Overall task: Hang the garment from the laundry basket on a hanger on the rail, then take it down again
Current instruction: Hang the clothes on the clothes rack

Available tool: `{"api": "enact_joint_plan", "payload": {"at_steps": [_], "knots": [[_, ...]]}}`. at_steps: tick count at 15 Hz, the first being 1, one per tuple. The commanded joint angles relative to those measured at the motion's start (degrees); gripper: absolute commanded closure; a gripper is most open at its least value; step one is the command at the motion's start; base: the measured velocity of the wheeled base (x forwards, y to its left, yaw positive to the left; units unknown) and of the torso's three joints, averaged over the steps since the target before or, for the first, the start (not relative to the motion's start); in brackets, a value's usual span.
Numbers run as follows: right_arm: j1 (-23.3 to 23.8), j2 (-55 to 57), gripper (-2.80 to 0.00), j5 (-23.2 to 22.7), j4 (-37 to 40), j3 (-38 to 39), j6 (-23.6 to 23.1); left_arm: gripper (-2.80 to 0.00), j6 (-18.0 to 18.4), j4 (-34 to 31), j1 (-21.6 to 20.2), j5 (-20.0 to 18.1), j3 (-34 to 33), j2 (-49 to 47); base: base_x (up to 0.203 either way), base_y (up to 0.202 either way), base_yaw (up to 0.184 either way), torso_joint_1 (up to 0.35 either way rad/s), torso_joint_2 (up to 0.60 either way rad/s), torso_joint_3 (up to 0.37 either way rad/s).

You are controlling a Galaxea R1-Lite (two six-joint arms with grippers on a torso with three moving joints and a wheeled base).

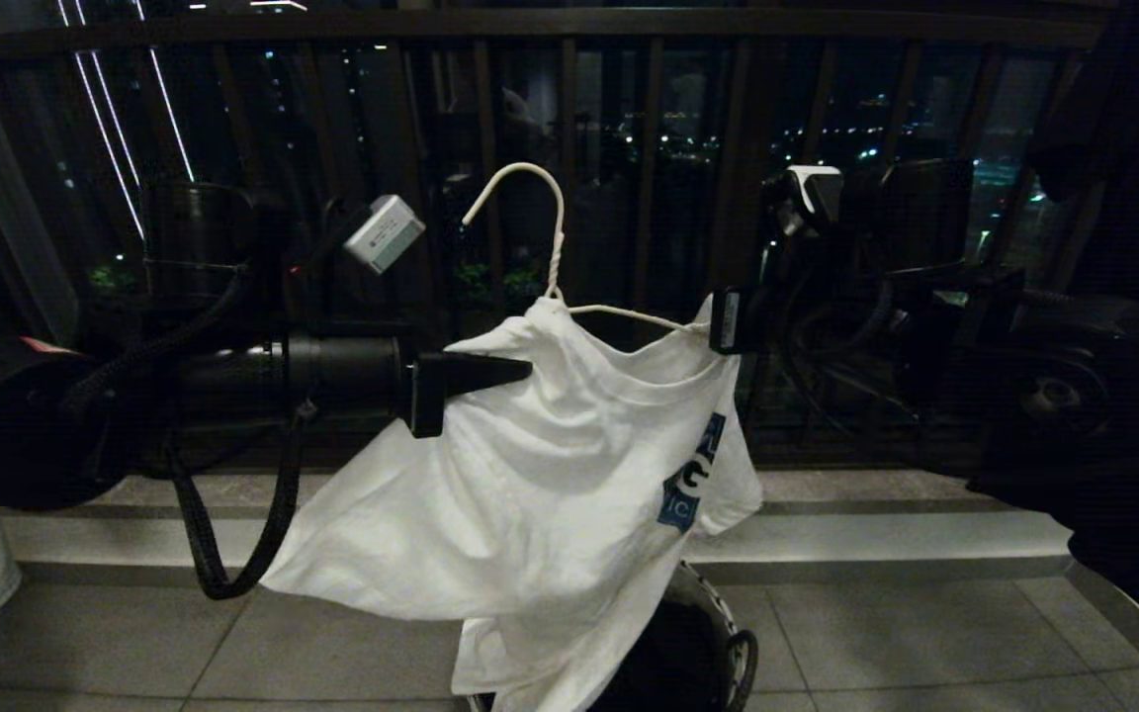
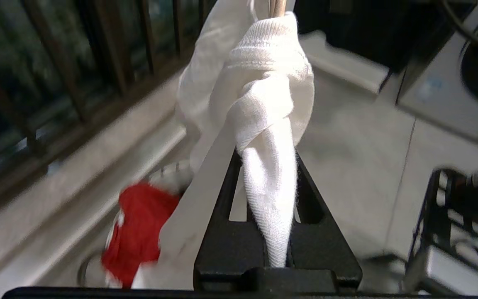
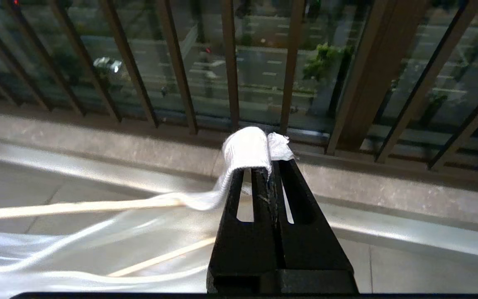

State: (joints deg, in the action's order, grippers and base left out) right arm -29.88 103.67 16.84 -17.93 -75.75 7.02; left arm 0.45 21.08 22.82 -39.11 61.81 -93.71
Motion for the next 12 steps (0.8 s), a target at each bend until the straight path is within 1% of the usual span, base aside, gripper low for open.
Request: {"api": "enact_joint_plan", "payload": {"at_steps": [1, 3, 4, 5, 6, 7, 8, 9, 11, 12], "knots": [[-1.41, 0.26, 0.00, 2.92, 0.81, -4.32, 0.04, 0.00, -0.57, 4.35, 0.90, -0.08, -2.02, -0.68, 0.000, 0.000, 0.000, 0.000, 0.00, 0.000], [-2.80, 0.51, 0.00, 6.19, 2.70, -7.50, 0.09, 0.00, -0.56, 5.02, 1.40, 0.20, -2.28, -0.86, 0.000, 0.000, 0.000, 0.000, 0.00, 0.000], [-3.49, 0.83, 0.00, 7.79, 3.42, -9.33, 0.10, 0.00, -0.45, 5.05, 2.01, 1.25, -2.30, -0.86, 0.000, 0.000, 0.000, 0.000, 0.00, 0.000], [-4.13, 1.40, 0.00, 9.45, 4.26, -11.68, 0.10, 0.00, -0.45, 5.24, 2.88, 3.72, -2.30, -1.01, 0.000, 0.000, 0.000, 0.000, 0.00, 0.000], [-5.04, 1.88, 0.00, 11.38, 5.70, -13.86, 0.10, 0.00, -0.46, 6.81, 3.80, 7.32, -2.42, -1.43, 0.000, 0.000, 0.000, 0.000, 0.00, 0.000], [-6.06, 2.11, 0.00, 13.15, 7.55, -15.30, 0.14, 0.00, -0.49, 10.49, 4.76, 10.92, -3.07, -2.10, 0.000, 0.000, 0.000, 0.000, 0.00, 0.000], [-6.96, 2.12, 0.00, 14.12, 8.91, -16.11, 0.25, 0.00, -0.53, 14.87, 5.51, 13.57, -3.90, -2.95, 0.000, 0.000, 0.000, 0.000, 0.00, 0.000], [-7.52, 2.12, 0.00, 14.89, 9.76, -16.76, 0.20, 0.00, -0.35, 18.15, 6.09, 15.35, -4.65, -3.96, 0.000, 0.000, 0.000, 0.000, 0.00, 0.000], [-8.05, 2.32, 0.00, 16.56, 12.58, -18.47, 0.26, 0.00, 0.43, 19.50, 6.54, 19.19, -4.94, -3.83, 0.000, 0.000, 0.000, 0.000, 0.00, 0.000], [-8.26, 2.24, 0.00, 16.65, 13.97, -18.82, 0.53, 0.00, 2.34, 19.52, 6.92, 21.06, -5.02, -3.63, 0.000, 0.000, 0.000, 0.000, 0.00, 0.000]]}}
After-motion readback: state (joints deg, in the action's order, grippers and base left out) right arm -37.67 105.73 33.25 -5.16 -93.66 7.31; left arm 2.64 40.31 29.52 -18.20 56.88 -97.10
